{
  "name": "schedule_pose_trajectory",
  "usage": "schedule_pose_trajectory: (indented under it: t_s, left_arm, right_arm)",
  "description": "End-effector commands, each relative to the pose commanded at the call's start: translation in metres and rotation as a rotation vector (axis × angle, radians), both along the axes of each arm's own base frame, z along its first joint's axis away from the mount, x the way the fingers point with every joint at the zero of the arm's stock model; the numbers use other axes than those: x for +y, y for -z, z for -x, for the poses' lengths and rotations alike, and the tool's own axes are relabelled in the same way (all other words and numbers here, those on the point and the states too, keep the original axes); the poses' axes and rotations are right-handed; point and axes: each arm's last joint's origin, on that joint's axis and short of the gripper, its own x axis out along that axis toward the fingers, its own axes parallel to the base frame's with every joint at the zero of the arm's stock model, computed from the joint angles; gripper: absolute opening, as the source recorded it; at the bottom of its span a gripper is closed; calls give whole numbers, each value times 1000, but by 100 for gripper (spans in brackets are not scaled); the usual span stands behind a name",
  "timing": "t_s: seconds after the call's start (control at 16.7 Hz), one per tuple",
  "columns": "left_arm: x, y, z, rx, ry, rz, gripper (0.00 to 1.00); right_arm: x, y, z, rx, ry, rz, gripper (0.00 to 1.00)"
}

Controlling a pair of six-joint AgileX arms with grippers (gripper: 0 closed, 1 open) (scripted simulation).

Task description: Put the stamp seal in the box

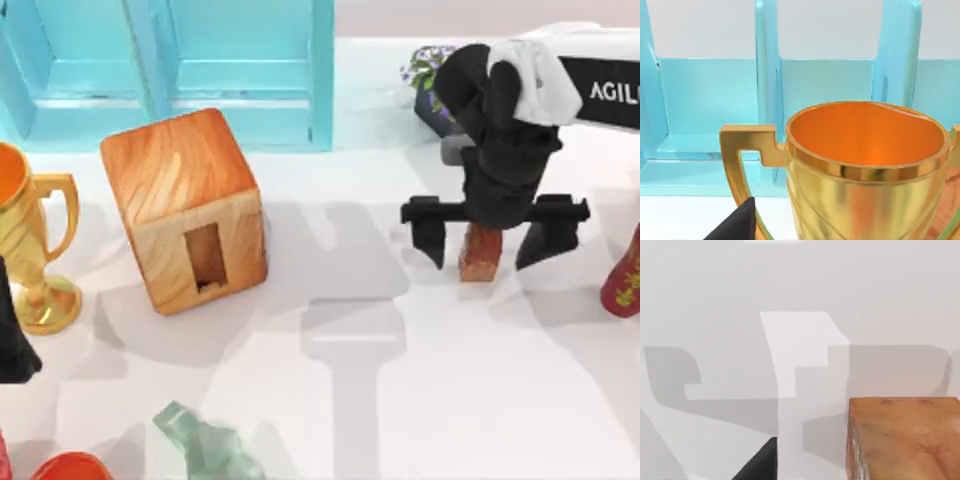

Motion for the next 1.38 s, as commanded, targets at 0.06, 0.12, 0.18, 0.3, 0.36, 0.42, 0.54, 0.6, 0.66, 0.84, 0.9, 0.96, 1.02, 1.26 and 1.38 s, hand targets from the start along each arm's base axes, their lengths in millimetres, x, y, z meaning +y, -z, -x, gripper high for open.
schedule_pose_trajectory:
  t_s: [0.06, 0.12, 0.18, 0.3, 0.36, 0.42, 0.54, 0.6, 0.66, 0.84, 0.9, 0.96, 1.02, 1.26, 1.38]
  left_arm:
    - [0, 0, 0, 0, 0, 0, 100]
    - [0, 0, 0, 0, 0, 0, 100]
    - [0, 0, 0, 0, 0, 0, 100]
    - [0, 0, 0, 0, 0, 0, 100]
    - [0, 0, 0, 0, 0, 0, 100]
    - [0, 0, 0, 0, 0, 0, 100]
    - [0, 0, 0, 0, 0, 0, 100]
    - [0, 0, 0, 0, 0, 0, 100]
    - [0, 0, 0, 0, 0, 0, 100]
    - [0, 0, 0, 0, 0, 0, 100]
    - [0, 0, 0, 0, 0, 0, 100]
    - [0, 0, 0, 0, 0, 0, 100]
    - [0, 0, 0, 0, 0, 0, 100]
    - [0, 0, 0, 0, 0, 0, 100]
    - [0, 0, 0, 0, 0, 0, 100]
  right_arm:
    - [0, 0, 0, 0, 0, 0, 62]
    - [0, 0, 0, 0, 0, 0, 55]
    - [0, 0, 0, 0, 0, 0, 47]
    - [0, 0, 0, 0, 0, 0, 32]
    - [0, 0, 0, 0, 0, 0, 25]
    - [0, 0, 0, 0, 0, 0, 17]
    - [0, 0, 0, 0, 0, 0, 2]
    - [0, 0, 0, 0, 0, 0, 0]
    - [0, 0, 0, 0, 0, 0, 0]
    - [0, 0, 0, 0, 0, 0, 0]
    - [0, 0, 0, 0, 0, 0, 0]
    - [0, 0, 0, 0, 0, 0, 0]
    - [0, 0, 0, 0, 0, 0, 0]
    - [1, -12, -3, -4, 2, -1, 0]
    - [1, -31, -4, 0, 3, 1, 0]
